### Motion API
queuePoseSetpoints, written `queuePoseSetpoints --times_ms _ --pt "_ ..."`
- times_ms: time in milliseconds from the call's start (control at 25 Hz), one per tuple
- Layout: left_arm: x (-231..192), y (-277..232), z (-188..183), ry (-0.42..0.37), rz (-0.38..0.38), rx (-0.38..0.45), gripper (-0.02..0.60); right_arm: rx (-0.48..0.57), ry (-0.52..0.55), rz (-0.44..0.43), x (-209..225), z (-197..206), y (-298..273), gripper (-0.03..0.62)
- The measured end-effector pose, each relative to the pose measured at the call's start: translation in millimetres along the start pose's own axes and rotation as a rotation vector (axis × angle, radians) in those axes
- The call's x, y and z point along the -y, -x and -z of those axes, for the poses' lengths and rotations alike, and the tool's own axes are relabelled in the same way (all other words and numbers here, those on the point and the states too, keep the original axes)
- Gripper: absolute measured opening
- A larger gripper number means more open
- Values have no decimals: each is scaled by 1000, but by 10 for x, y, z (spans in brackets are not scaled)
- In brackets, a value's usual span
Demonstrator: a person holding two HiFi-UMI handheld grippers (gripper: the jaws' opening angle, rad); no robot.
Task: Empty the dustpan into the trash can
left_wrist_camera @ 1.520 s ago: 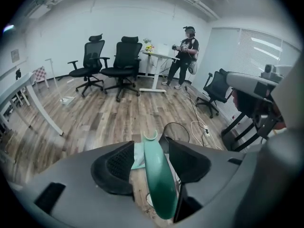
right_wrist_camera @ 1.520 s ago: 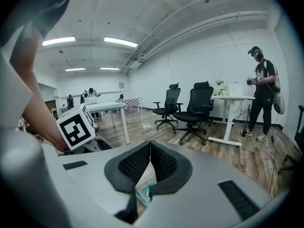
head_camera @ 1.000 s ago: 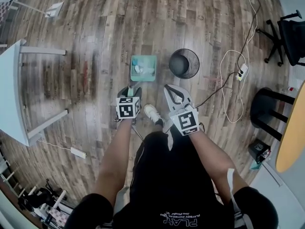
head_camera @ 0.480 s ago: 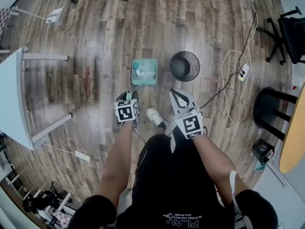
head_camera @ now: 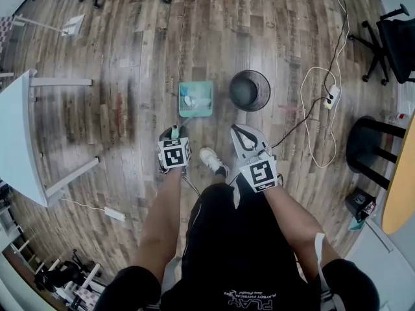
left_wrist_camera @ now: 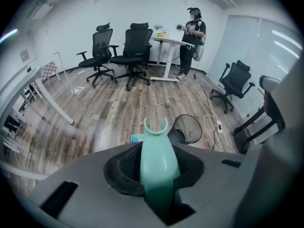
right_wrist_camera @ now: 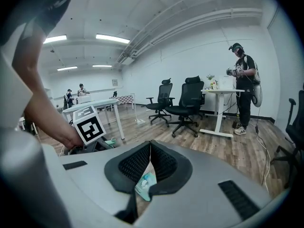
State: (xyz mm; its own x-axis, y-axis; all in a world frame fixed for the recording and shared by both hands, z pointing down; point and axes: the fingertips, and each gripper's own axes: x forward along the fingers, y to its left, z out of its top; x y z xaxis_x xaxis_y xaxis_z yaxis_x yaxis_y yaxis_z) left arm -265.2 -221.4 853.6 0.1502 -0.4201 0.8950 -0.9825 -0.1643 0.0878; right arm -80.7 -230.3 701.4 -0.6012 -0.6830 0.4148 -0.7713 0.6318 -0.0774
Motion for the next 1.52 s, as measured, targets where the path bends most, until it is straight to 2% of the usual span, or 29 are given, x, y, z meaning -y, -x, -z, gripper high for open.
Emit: queuePoseSetpoints --times_ms 160,560,960,1160,1320,1520 --pt "3 7 6 -71 -54 20 98 -5 -5 -12 -28 32 46 23" --pt "104 333 95 -84 -88 103 97 -11 14 -31 -75 41 171 23" --pt "115 1065 79 -145 -84 199 97 13 72 -44 -426 -167 436 23" --pt "119 1436 62 -173 -65 267 97 46 24 33 -557 -346 720 23" --pt "169 1684 -19 -187 -55 322 97 77 -41 123 -460 -429 947 24" --pt "380 1956 -65 -244 -53 366 97 97 -45 171 -314 -465 1269 23"
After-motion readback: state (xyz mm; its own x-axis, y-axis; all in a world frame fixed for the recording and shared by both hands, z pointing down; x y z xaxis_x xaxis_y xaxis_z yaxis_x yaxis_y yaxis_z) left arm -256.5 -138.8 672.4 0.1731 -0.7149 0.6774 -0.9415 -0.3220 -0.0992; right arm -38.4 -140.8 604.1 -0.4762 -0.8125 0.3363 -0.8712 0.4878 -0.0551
